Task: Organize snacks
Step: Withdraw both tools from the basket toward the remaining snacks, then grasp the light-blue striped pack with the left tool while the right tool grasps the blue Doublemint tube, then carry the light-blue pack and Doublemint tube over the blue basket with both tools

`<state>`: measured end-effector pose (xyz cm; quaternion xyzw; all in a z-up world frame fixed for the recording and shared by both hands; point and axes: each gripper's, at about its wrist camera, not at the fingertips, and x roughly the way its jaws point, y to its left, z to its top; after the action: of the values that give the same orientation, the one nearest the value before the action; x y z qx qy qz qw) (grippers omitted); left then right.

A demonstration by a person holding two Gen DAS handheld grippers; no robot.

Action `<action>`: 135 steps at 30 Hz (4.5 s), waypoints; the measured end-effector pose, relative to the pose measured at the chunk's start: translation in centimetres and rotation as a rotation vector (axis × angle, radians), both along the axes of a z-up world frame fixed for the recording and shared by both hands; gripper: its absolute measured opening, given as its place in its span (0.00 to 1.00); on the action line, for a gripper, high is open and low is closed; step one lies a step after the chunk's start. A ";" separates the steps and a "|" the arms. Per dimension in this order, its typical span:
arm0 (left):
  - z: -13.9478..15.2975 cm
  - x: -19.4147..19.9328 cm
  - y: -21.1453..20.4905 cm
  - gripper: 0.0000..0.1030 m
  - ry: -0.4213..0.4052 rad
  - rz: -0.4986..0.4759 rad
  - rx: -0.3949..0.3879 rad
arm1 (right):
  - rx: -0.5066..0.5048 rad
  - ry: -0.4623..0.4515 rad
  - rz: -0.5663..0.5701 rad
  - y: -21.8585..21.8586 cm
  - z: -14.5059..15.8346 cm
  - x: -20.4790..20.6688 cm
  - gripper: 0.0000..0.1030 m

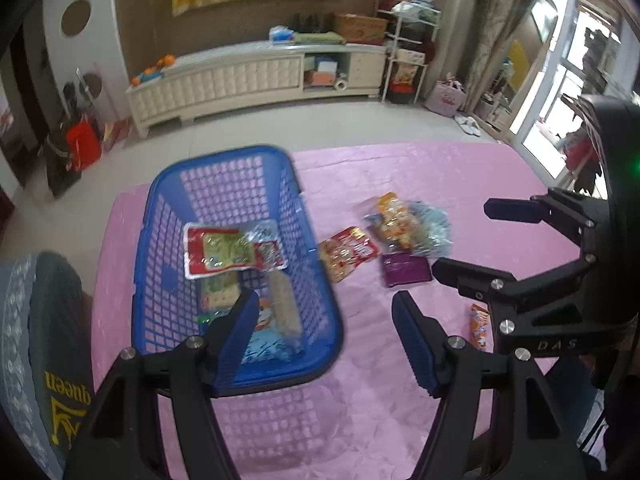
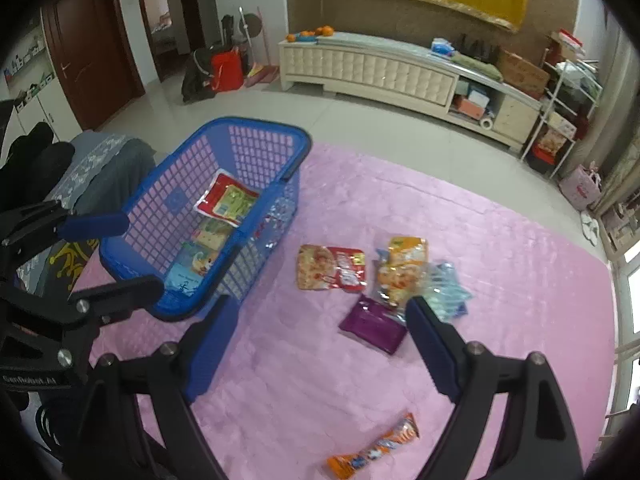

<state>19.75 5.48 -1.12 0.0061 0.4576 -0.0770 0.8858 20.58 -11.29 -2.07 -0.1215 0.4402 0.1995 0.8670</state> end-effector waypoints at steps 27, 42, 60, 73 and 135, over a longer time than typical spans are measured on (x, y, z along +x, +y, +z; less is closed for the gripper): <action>-3.7 5.6 -13.7 0.70 0.045 -0.148 -0.006 | 0.124 0.118 -0.311 -15.6 -3.6 2.5 0.86; -11.4 15.4 -19.5 0.70 0.200 -0.159 0.054 | 0.026 0.114 -0.404 -20.6 -9.1 7.7 0.86; -16.1 19.6 -21.5 0.55 0.277 -0.185 0.168 | 0.095 0.190 -0.428 -22.3 -11.9 8.7 0.86; -12.3 15.5 -16.4 0.51 0.193 -0.112 0.040 | 0.114 0.151 -0.329 -18.8 -10.5 8.1 0.86; 3.3 0.1 4.0 0.51 -0.088 0.184 -0.043 | 0.011 -0.096 0.187 4.4 3.7 2.1 0.33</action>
<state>19.88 9.47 2.22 -0.0514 0.4153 -0.0048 0.9082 22.69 -6.90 1.59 -0.1667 0.3838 0.2758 0.8654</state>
